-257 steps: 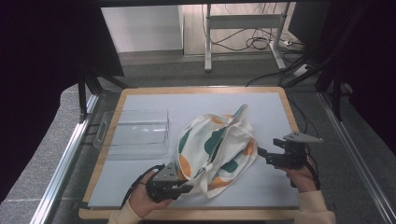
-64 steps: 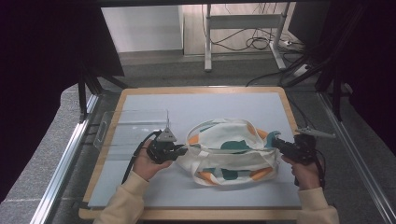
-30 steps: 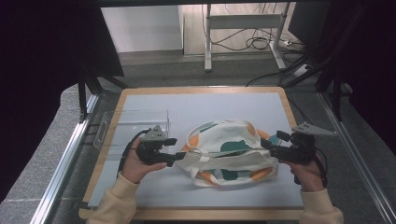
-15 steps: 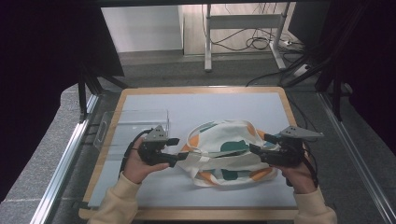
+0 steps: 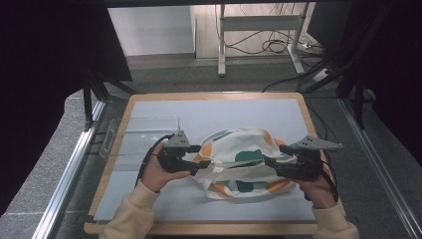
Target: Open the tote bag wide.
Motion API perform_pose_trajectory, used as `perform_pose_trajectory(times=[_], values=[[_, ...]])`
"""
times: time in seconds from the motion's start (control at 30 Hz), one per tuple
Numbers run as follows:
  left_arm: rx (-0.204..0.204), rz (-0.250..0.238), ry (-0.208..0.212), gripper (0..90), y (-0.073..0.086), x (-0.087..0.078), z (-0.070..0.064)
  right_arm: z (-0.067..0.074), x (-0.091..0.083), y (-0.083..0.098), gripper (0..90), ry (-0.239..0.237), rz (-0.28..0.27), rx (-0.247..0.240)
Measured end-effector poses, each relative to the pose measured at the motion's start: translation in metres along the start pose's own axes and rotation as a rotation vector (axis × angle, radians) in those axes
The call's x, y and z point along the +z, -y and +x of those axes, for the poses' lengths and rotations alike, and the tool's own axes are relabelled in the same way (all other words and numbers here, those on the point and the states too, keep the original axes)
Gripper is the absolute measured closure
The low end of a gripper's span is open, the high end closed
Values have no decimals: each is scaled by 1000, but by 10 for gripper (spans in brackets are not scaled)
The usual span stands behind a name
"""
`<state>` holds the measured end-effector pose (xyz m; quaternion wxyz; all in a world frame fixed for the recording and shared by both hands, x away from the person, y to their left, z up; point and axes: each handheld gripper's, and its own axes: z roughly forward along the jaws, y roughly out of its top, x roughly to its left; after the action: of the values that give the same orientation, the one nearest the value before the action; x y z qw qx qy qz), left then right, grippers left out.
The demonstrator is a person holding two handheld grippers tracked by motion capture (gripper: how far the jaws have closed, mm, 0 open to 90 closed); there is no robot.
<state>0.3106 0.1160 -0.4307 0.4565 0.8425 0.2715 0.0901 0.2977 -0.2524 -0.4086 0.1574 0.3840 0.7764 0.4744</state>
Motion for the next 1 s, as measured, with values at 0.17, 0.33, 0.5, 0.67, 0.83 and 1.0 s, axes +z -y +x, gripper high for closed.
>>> perform_pose_trajectory(times=[0.17,0.33,0.5,0.67,0.83,1.0], values=[[30,31,28,394,-13,13,-2,0,0,0,264,-1,-4,0],[42,46,49,404,-24,25,-1,2,0,0,264,-5,-4,-2],[38,34,72,404,-32,29,-2,5,0,0,264,-12,1,-5],[46,45,86,424,-35,33,-1,7,1,0,264,-13,1,-8],[58,59,108,441,-38,37,-1,9,2,0,261,-13,5,-7],[79,85,120,460,-40,46,-3,9,3,0,261,-11,8,-8]])
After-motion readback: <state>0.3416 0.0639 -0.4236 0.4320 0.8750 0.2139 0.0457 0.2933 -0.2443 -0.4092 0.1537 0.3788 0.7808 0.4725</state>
